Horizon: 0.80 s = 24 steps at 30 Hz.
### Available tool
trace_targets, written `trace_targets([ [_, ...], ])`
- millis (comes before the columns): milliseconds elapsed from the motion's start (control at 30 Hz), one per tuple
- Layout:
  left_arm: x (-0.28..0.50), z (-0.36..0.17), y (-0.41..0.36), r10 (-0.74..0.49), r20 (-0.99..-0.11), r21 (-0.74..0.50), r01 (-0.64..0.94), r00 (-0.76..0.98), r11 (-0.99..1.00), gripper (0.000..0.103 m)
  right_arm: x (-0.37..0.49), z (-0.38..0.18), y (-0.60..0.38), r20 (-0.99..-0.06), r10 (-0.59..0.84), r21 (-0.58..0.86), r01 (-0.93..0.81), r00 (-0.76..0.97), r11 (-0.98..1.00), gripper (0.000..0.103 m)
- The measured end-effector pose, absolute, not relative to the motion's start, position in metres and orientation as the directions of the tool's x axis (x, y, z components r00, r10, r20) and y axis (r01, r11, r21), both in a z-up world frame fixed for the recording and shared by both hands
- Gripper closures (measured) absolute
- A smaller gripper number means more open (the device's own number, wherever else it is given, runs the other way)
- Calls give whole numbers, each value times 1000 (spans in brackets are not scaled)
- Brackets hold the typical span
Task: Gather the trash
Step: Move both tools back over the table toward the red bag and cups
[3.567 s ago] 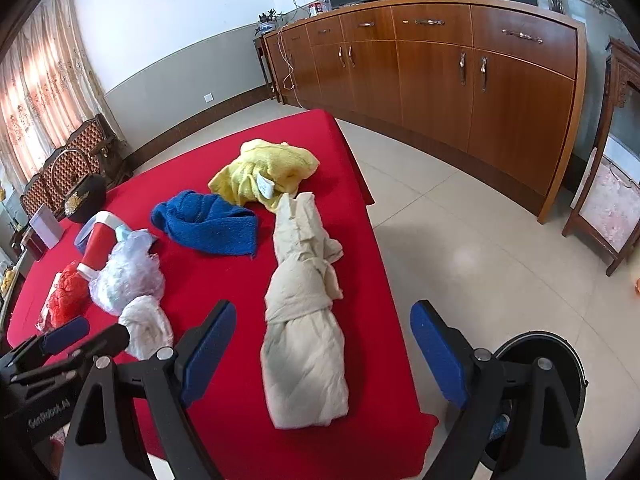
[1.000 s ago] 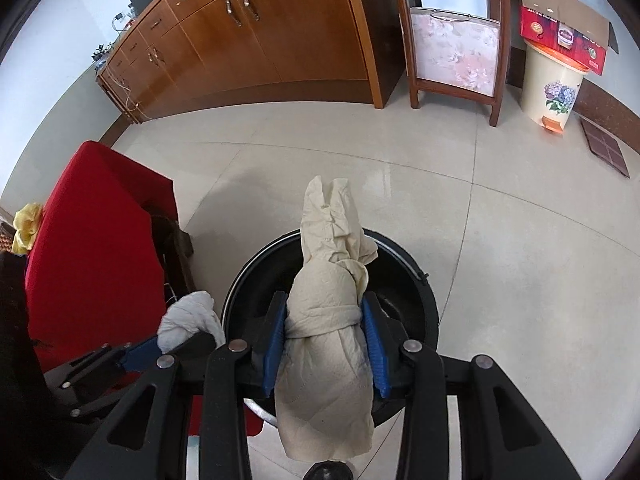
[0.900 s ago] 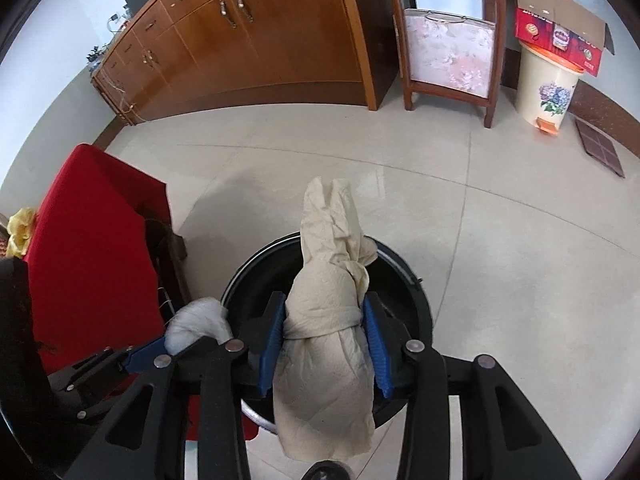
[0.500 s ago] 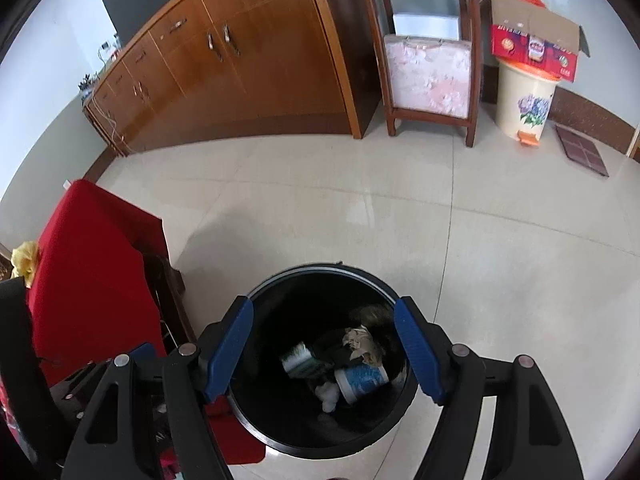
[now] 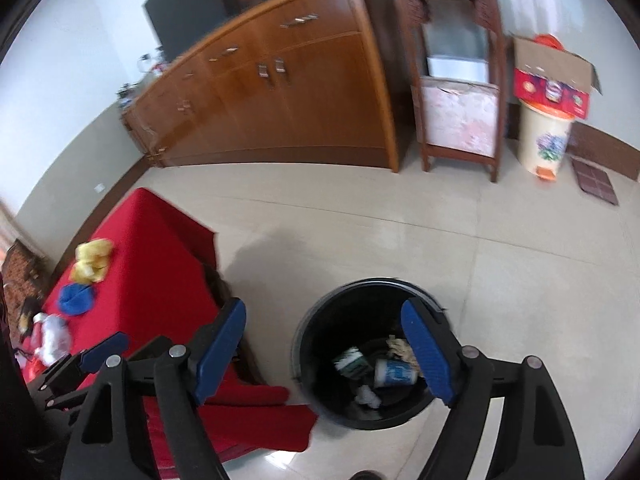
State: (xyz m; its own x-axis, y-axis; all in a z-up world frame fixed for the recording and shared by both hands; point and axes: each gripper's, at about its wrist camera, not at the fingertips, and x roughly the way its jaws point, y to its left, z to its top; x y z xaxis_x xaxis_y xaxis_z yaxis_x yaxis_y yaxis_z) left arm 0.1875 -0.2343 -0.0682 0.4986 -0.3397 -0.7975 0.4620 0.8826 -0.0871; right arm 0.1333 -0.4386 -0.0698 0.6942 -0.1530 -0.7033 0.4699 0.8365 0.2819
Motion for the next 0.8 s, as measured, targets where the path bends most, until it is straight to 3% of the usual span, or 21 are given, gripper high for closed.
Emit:
trace_targets([
  [800,159,-18,31,-38,-715,-49,5,698,999,34,167,-3,-169,-601,221,299,-41,768,953,21],
])
